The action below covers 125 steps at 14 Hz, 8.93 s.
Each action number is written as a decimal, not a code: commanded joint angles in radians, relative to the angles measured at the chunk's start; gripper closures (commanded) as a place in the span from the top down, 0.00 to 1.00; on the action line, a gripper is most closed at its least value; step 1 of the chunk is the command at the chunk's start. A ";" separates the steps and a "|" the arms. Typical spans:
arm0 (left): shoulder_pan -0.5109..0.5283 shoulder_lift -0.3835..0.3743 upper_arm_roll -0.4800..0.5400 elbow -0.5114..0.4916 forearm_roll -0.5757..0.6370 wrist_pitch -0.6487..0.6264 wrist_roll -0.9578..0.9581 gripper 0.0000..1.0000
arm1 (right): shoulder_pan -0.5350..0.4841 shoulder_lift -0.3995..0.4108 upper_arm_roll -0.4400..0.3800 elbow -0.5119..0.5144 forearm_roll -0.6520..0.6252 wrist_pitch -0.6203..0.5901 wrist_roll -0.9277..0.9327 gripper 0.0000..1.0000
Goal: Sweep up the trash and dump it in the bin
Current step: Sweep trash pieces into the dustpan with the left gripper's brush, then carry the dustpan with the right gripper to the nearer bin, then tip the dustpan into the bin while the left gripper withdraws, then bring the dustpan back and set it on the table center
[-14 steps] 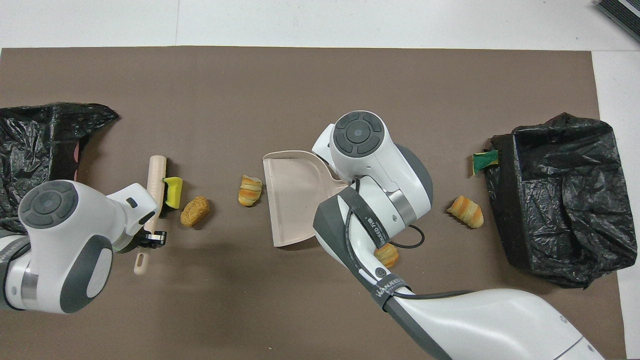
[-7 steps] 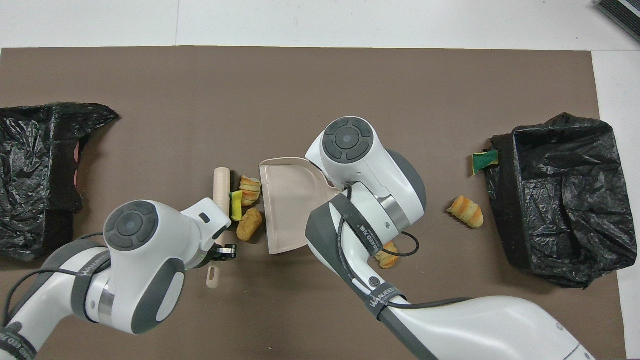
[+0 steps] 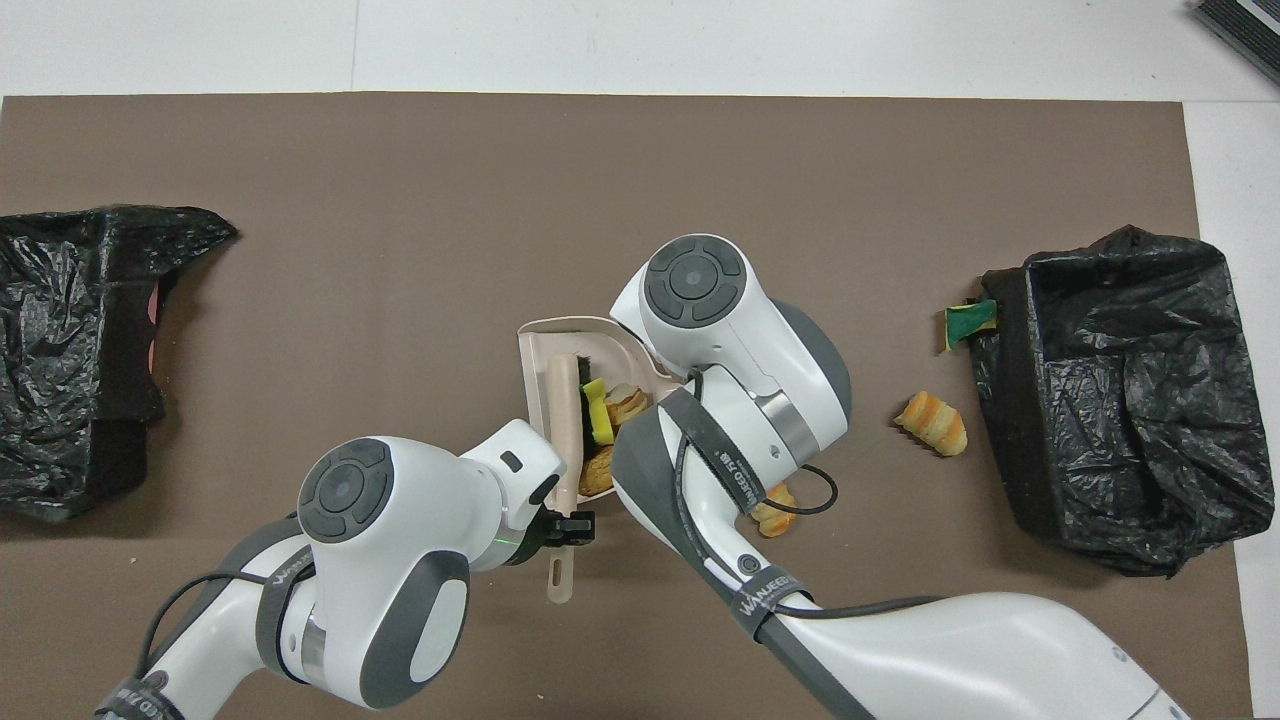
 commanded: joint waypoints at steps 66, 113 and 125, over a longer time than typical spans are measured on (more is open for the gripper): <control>0.633 -0.059 -0.066 0.570 0.542 -0.575 0.289 1.00 | -0.755 -0.612 0.010 -0.347 -0.791 -0.021 -0.448 0.00; 0.633 0.019 -0.074 0.709 0.536 -0.721 0.313 1.00 | 0.096 0.335 0.147 0.500 0.067 -0.026 1.897 0.21; 0.565 0.106 -0.076 0.646 0.507 -0.572 0.301 1.00 | 0.069 0.193 0.147 0.415 0.067 -0.055 1.882 0.98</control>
